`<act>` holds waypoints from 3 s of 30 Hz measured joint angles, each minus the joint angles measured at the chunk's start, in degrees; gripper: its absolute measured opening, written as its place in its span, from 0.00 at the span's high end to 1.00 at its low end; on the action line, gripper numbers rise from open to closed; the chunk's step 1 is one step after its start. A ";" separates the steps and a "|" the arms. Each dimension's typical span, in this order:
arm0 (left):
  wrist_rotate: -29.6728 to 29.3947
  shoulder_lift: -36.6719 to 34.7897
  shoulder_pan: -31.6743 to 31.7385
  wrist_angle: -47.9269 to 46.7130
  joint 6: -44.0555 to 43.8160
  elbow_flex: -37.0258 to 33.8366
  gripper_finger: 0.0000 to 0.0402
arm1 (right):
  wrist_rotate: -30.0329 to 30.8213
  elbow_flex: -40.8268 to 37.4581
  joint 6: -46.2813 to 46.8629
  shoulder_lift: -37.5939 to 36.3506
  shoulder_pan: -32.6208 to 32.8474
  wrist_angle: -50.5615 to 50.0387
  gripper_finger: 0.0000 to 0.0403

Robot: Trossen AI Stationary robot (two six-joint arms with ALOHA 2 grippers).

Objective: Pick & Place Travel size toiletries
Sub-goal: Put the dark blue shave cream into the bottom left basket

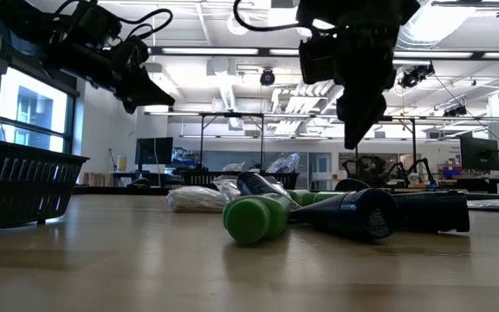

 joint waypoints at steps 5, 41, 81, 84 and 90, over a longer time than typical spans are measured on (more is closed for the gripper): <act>0.00 0.01 0.00 0.00 0.05 0.00 1.00 | -0.02 0.00 8.54 0.00 2.88 0.04 0.58; 0.00 0.01 0.00 -3.05 0.09 -0.02 1.00 | 11.95 0.00 36.32 0.00 21.09 -0.69 0.55; -0.46 0.00 -0.02 -3.89 0.09 -0.04 1.00 | 13.60 0.00 36.88 12.22 22.75 1.39 0.37; -0.46 0.01 0.00 -3.89 0.09 -0.04 1.00 | 13.75 0.00 35.10 12.22 22.88 1.36 0.37; -0.46 0.00 0.00 -3.92 0.09 -0.04 1.00 | 14.88 -0.69 34.02 12.22 23.53 1.32 0.37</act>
